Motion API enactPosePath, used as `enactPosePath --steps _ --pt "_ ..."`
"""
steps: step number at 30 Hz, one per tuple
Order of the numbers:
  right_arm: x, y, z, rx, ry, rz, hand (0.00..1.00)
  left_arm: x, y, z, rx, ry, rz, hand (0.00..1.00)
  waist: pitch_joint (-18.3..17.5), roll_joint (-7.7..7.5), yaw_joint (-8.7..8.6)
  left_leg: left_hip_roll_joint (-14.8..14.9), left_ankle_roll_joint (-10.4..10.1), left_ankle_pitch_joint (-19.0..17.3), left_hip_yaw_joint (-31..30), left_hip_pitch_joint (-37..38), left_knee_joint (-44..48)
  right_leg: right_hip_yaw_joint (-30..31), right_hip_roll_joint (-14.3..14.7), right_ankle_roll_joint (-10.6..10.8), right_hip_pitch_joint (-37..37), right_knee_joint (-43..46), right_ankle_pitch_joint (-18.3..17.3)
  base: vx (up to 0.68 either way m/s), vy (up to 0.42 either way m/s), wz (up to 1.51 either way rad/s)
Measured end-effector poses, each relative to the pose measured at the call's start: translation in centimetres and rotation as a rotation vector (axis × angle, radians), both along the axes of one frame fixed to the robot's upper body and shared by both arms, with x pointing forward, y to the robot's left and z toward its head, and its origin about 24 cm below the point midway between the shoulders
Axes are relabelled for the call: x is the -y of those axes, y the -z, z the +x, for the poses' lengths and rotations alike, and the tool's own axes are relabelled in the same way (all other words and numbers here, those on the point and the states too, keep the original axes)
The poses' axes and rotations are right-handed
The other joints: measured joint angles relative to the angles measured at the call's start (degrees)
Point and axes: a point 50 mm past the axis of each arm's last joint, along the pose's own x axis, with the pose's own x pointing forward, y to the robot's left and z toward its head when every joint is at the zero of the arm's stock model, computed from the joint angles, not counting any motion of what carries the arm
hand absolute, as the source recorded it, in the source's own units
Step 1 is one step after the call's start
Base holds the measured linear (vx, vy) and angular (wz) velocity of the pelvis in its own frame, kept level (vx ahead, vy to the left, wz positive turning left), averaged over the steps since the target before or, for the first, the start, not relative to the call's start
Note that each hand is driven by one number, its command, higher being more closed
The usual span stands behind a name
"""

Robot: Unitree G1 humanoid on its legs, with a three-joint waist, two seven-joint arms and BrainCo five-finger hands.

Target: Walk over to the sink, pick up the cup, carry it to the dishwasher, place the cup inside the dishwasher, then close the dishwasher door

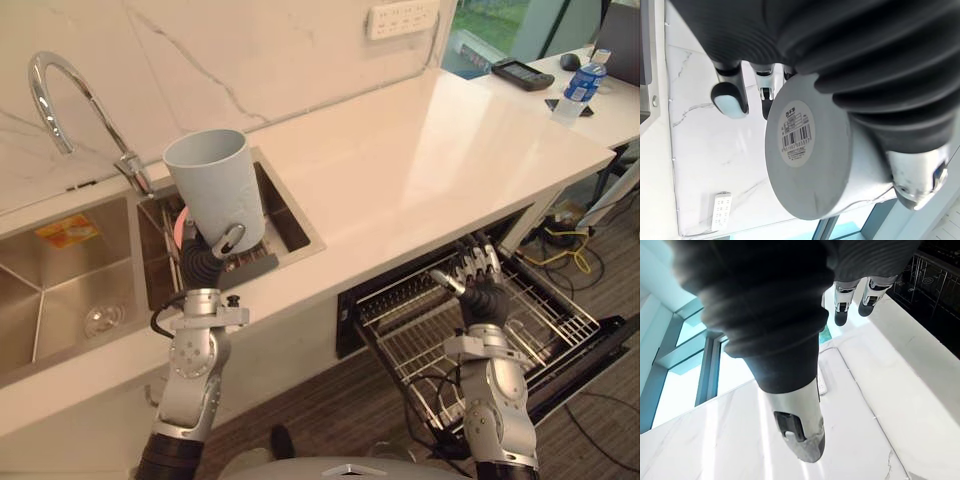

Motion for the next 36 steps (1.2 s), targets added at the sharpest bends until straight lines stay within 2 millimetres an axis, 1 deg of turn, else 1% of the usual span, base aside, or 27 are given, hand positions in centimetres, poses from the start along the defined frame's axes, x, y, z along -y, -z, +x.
enactPosePath --steps 1,3,4,6,9,11,13,15,16,18,22,25,28,33,36 --pt "-0.1 0.0 0.0 0.008 -0.023 0.007 0.0 0.0 0.0 0.0 0.001 -0.001 -0.001 1.0 0.0 0.0 -0.23 0.2 0.0 0.0 0.1 -0.5 0.0 0.0 0.5 0.0 0.1 -1.8 1.1 0.02 0.023 -0.06" --pt "-0.3 0.0 0.0 0.017 -0.045 0.023 0.0 0.0 -0.1 0.0 0.002 -0.001 -0.001 1.0 0.0 0.0 -0.4 0.4 0.1 0.0 0.2 -0.9 0.0 0.0 0.9 0.0 0.2 -3.0 1.8 0.02 0.027 -0.05" --pt "-0.8 0.0 0.1 0.035 -0.097 0.061 0.0 -0.1 0.0 0.0 0.002 -0.003 -0.003 1.0 0.0 -0.01 -0.71 0.6 0.1 0.1 0.2 -1.2 0.0 -0.1 1.2 0.1 0.6 -4.7 2.8 0.02 0.032 -0.03" --pt "-1.0 0.0 0.2 0.048 -0.129 0.085 0.0 -0.1 0.0 0.0 0.001 -0.005 -0.004 1.0 0.0 -0.01 -0.97 0.6 0.1 0.1 0.3 -1.3 -0.2 -0.1 1.4 0.1 0.8 -5.5 3.3 0.01 0.017 -0.01" --pt "-1.8 0.0 0.2 0.086 -0.255 0.179 0.0 0.0 0.4 0.1 -0.015 -0.008 0.006 1.0 0.0 -0.01 -1.2 0.8 0.2 0.1 0.7 -1.5 -0.4 0.1 2.0 0.1 1.2 -7.4 4.6 0.0 0.019 -0.06" --pt "-2.7 -0.2 0.3 0.124 -0.355 0.235 0.0 0.5 1.5 0.3 -0.059 -0.012 0.082 1.0 0.0 -0.02 -1.4 0.9 0.2 0.2 1.3 -1.5 -0.4 0.2 2.1 0.1 1.8 -8.7 5.6 0.0 0.036 -0.07" --pt "-3.1 -0.6 0.3 0.157 -0.407 0.26 0.0 1.2 2.3 0.4 -0.084 -0.018 0.143 1.0 0.0 -0.02 -1.35 1.0 0.3 0.2 1.6 -1.5 -0.4 0.4 2.3 0.1 1.9 -9.5 6.0 -0.02 0.027 -0.06" --pt "-3.5 -2.0 0.3 0.232 -0.482 0.296 0.0 2.2 3.4 0.4 -0.109 -0.043 0.249 1.0 0.0 -0.06 -1.52 1.1 0.4 0.3 1.9 -1.5 -0.4 0.6 2.6 0.0 1.9 -10.1 6.5 -0.03 0.024 -0.07" --pt "-3.7 -2.3 0.3 0.253 -0.506 0.31 0.0 2.3 3.6 0.4 -0.107 -0.062 0.29 1.0 0.0 -0.08 -1.57 1.1 0.4 0.3 2.0 -1.5 -0.4 0.8 2.7 0.0 1.9 -10.3 6.7 -0.01 0.025 -0.15" --pt "-4.5 -3.0 0.7 0.292 -0.614 0.388 0.0 2.6 4.0 0.5 -0.083 -0.123 0.431 1.0 -0.2 -0.36 -1.66 1.5 0.5 0.4 3.0 -1.5 -0.4 1.7 3.0 -0.1 1.9 -11.5 7.7 -0.02 0.022 -0.2" --pt "-4.6 -3.0 0.8 0.266 -0.667 0.46 0.0 3.5 3.8 1.0 -0.007 -0.193 0.556 1.0 -0.5 -0.54 -1.63 1.4 0.7 0.7 3.0 -1.5 -0.4 1.7 3.0 -0.4 2.0 -11.7 8.0 -0.01 0.023 -0.02" --pt "-5.5 -2.8 0.9 0.236 -0.701 0.479 0.0 3.7 3.8 1.0 0.035 -0.273 0.616 1.0 -0.8 -0.79 -1.62 1.4 1.0 0.9 2.8 -1.5 -0.4 1.7 3.0 -0.4 2.0 -11.7 8.2 0.0 0.024 0.01" --pt "-6.6 -2.6 1.2 0.184 -0.726 0.49 0.0 4.1 4.6 0.9 0.031 -0.315 0.667 1.0 -0.9 -0.9 -1.45 1.3 1.0 1.2 2.1 -1.6 -0.5 1.4 3.0 -0.5 2.2 -11.7 8.4 -0.01 0.032 0.08" --pt "-8.1 -2.2 1.7 0.09 -0.717 0.545 0.0 5.1 5.6 0.5 0.029 -0.295 0.752 1.0 -1.2 -1.16 -1.05 1.2 0.8 1.5 1.1 -1.9 -0.5 0.0 3.0 -0.6 2.7 -11.8 8.6 -0.02 0.036 0.15" --pt "-9.8 -1.6 1.6 0.015 -0.724 0.554 0.0 6.0 5.9 0.2 0.032 -0.276 0.767 1.0 -2.0 -1.46 -0.62 1.2 0.7 1.6 0.5 -2.8 -0.5 -0.4 3.1 -0.6 2.4 -12.5 8.8 0.0 0.027 0.08"
